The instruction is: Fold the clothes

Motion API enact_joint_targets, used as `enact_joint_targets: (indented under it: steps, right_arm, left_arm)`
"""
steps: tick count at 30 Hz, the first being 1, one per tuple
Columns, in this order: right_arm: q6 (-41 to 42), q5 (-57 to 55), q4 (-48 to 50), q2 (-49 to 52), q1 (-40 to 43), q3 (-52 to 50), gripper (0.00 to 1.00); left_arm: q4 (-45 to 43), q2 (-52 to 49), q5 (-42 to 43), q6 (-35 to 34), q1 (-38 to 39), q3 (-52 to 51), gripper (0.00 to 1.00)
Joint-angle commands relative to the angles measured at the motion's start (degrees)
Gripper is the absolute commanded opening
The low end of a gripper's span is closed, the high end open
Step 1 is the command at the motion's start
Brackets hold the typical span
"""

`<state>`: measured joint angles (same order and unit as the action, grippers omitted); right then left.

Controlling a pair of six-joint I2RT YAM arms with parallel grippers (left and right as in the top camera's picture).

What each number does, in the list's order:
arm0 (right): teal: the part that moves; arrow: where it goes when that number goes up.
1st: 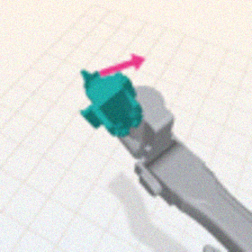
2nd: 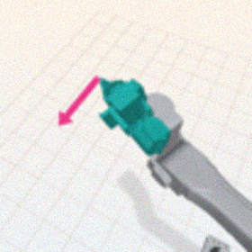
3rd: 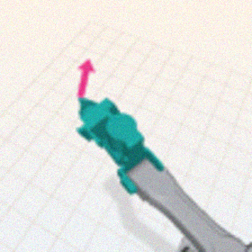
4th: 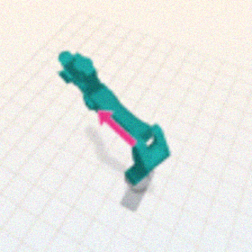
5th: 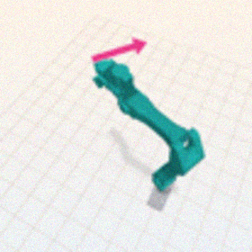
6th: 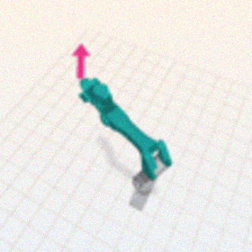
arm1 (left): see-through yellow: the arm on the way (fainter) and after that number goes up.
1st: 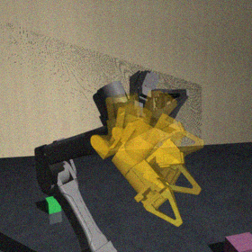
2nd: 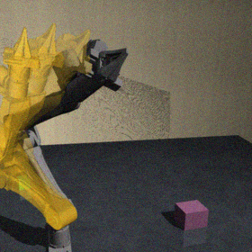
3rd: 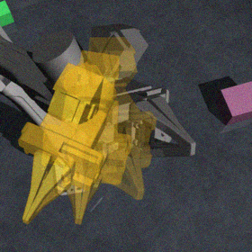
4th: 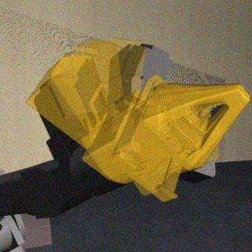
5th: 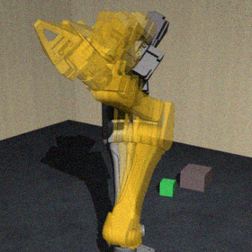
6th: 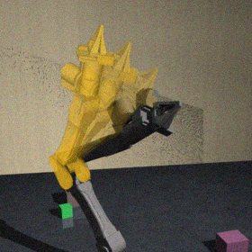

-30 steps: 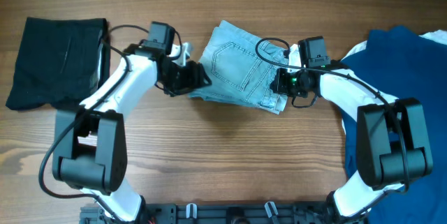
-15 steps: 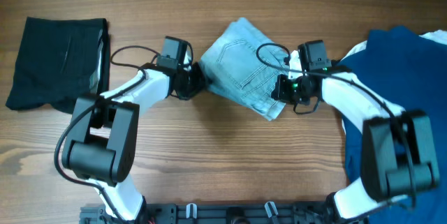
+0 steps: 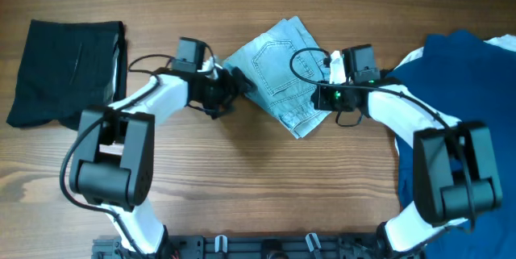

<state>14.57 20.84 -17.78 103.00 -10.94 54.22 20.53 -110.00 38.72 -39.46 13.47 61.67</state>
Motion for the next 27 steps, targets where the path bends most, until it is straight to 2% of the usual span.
enact_joint_targets:
  steps: [1,3,5,8,11,13,16,18,21,23,25,27]
  right_arm:
    - [2.47,-1.57,0.04,5.33,-0.15,-0.17,0.04]
    - [3.65,-1.57,-0.02,6.19,-0.15,-0.2,0.04]
    - [3.67,-1.57,-0.02,6.4,-0.13,-0.2,0.04]
    - [3.69,-1.57,-0.04,6.4,-0.13,-0.17,0.04]
    - [3.65,-1.55,-0.04,6.4,-0.13,-0.2,0.04]
    - [3.65,-1.31,-0.07,6.4,-0.15,-0.2,0.04]
    - [3.65,-0.7,-0.11,6.4,-0.13,-0.17,0.04]
    - [3.67,-0.7,-0.79,6.36,-0.13,-0.17,0.04]
    - [3.54,-0.44,-4.46,3.8,-0.04,-0.02,0.04]
    - [2.84,0.35,-8.57,-1.27,-0.04,0.11,0.04]
    - [-1.11,6.71,-12.72,-8.76,-0.04,0.11,0.04]
    - [-1.05,7.54,-14.8,-13.73,-0.04,0.11,0.04]
  left_arm:
    - [0.42,-0.74,-2.62,0.83,3.63,0.13,0.93]
    - [-1.01,-1.86,-3.45,-2.34,5.79,0.11,0.93]
    - [-3.45,-4.22,-3.43,-8.41,7.67,0.11,0.88]
    - [-11.78,-9.11,-3.15,-14.51,10.36,0.11,0.87]
    - [-20.65,-14.51,-2.82,-19.41,12.35,0.11,0.77]
    - [-22.08,-15.58,-3.54,-19.5,12.59,0.11,0.7]
    - [-22.36,-15.58,-6.05,-19.28,12.5,0.13,0.34]
    - [-22.47,-15.54,-6.36,-17.73,12.22,0.13,0.06]
    - [-19.52,-13.44,-6.01,-14.12,10.99,0.13,0.04]
    - [-16.92,-10.27,-6.01,-9.86,9.44,0.15,0.04]
    - [-12.92,-2.95,-1.44,-5.68,5.01,0.24,0.04]
    - [-11.67,2.97,2.01,-4.2,0.92,0.24,0.04]
